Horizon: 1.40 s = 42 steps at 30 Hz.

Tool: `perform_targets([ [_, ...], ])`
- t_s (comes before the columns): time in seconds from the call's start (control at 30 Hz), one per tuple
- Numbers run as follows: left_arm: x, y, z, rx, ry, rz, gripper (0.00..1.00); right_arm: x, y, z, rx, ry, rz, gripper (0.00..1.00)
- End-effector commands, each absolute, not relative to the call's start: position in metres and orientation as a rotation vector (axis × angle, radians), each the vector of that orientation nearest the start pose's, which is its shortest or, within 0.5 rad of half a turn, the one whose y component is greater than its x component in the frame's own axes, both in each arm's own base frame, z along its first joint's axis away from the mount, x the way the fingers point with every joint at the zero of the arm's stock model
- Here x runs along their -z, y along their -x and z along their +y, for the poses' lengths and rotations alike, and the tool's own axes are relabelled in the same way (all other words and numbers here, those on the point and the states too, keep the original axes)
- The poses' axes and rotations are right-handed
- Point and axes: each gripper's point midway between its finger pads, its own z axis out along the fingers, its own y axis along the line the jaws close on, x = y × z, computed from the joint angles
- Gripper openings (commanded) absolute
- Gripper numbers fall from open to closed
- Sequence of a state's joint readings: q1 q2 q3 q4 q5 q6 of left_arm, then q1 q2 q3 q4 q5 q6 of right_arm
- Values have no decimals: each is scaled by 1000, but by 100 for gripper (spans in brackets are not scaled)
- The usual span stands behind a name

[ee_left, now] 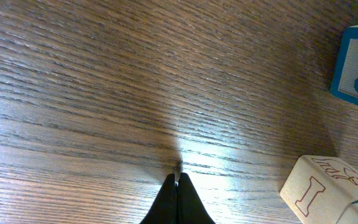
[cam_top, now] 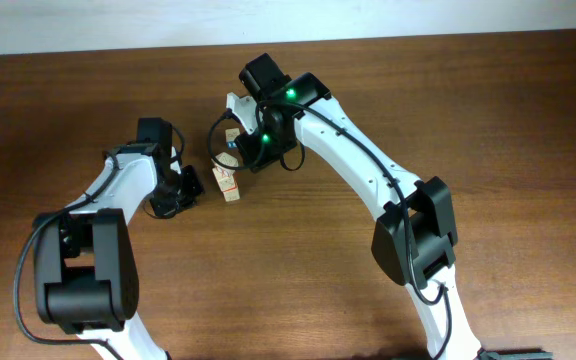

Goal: Rotate 5 blocks

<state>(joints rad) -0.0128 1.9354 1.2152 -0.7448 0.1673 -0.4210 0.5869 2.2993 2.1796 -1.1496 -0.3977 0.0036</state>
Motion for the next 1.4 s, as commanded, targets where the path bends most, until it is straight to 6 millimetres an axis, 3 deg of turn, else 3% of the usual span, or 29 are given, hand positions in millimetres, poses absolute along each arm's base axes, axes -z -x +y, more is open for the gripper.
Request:
perform_targets([
  [0.0, -11, -369, -32, 283, 617, 2968, 0, -127, -395, 344, -721, 908, 2723, 4],
  [1.37, -11, -369, -32, 282, 617, 2969, 0, -137, -380, 363, -795, 985, 2677, 4],
])
